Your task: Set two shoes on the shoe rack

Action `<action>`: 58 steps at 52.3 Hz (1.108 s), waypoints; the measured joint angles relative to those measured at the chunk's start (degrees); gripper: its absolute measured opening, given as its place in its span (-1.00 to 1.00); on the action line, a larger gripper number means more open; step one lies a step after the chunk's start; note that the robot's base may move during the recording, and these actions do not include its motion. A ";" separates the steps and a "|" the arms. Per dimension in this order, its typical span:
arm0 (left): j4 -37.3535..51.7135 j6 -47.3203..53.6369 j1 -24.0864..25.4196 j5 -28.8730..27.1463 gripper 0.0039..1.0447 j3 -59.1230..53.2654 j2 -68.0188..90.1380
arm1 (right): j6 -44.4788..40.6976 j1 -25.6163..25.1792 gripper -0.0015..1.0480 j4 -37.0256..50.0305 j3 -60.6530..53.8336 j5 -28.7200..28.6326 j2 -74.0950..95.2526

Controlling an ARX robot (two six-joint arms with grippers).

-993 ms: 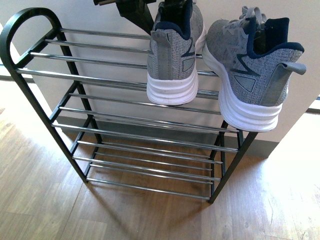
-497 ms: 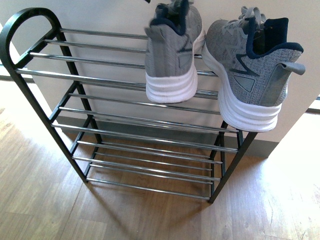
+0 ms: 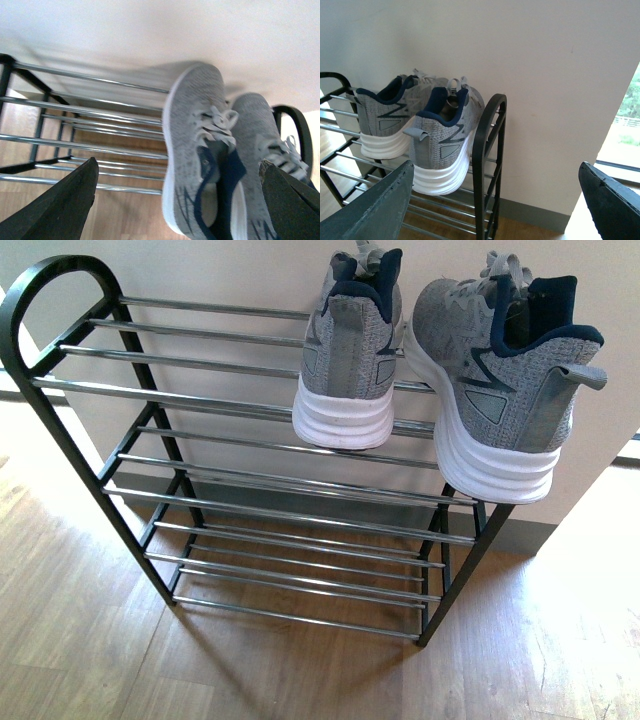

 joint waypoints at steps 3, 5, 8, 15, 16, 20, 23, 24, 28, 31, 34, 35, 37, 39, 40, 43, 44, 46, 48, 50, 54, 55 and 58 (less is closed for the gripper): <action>2.14 -0.83 0.52 -3.43 0.83 -3.23 -3.13 | 0.00 0.00 0.82 0.00 0.00 0.00 0.00; 3.89 -1.36 0.81 -5.73 0.83 -5.97 -5.75 | -0.02 0.00 0.82 0.00 0.00 0.00 0.00; 6.05 -2.71 0.98 -8.68 0.83 -10.23 -9.79 | -0.02 0.00 0.82 0.00 0.00 0.00 0.00; 9.44 -6.10 1.70 -15.32 0.83 -21.57 -19.30 | 0.00 0.00 0.82 0.00 0.00 0.00 0.00; 9.99 -6.47 1.97 -16.83 0.83 -23.26 -20.46 | 0.00 0.00 0.82 0.00 0.00 0.00 0.00; 13.90 -6.78 3.56 -22.60 0.82 -31.74 -25.83 | 0.02 0.00 0.82 0.00 0.00 0.00 0.00; 33.62 0.39 6.14 -15.56 0.60 -44.61 -32.61 | 0.02 0.00 0.82 0.00 0.00 0.02 0.00; 39.95 3.67 6.75 -14.14 0.53 -48.59 -34.62 | 0.02 0.00 0.82 0.00 0.00 0.04 0.00; 61.53 12.79 8.61 -10.56 0.22 -63.56 -42.69 | 0.02 0.00 0.82 0.00 0.00 0.00 0.00; 67.82 15.26 9.35 -9.66 0.08 -68.91 -45.44 | 0.02 0.00 0.82 0.00 0.00 0.00 0.00; 73.24 17.38 10.32 -8.70 -0.09 -74.71 -48.09 | 0.02 0.00 0.82 0.00 0.00 0.02 0.00; 74.64 17.88 10.67 -8.41 -0.16 -76.76 -48.87 | 0.02 0.00 0.82 0.00 0.00 0.02 0.00; 76.70 18.64 11.41 -7.72 -0.30 -80.65 -50.21 | 0.02 0.00 0.82 0.00 0.00 0.02 0.00; 77.72 19.15 11.91 -7.17 -0.40 -83.32 -51.01 | 0.04 0.00 0.82 0.00 0.00 0.00 0.00; 78.01 19.28 12.07 -7.02 -0.43 -84.17 -51.25 | 0.02 0.00 0.82 0.00 0.00 0.00 0.00; 79.10 19.71 12.79 -6.38 -0.61 -88.08 -52.59 | 0.02 0.00 0.82 0.00 0.00 0.00 0.00; 79.65 19.89 13.07 -5.97 -0.67 -89.35 -53.16 | 0.02 0.00 0.82 0.00 0.00 0.02 0.00; 80.59 20.04 13.62 -5.49 -0.81 -91.69 -54.40 | 0.02 0.00 0.82 0.00 0.00 0.00 0.00; 81.61 20.13 14.25 -4.79 -0.98 -94.18 -56.15 | 0.02 0.00 0.82 0.00 0.00 0.02 0.00; 82.49 20.31 14.84 -4.22 -0.98 -96.43 -57.90 | 0.04 0.00 0.82 0.00 0.00 0.00 0.00; 83.45 20.41 15.76 -3.28 -0.98 -99.80 -60.43 | 0.02 0.00 0.82 0.00 0.00 0.00 0.00; 83.71 20.44 16.09 -2.97 -0.98 -101.00 -61.26 | 0.02 0.00 0.82 0.00 0.00 0.00 0.00; 84.04 20.50 16.70 -2.56 -0.98 -103.27 -62.93 | 0.02 0.00 0.82 0.00 0.00 0.00 0.00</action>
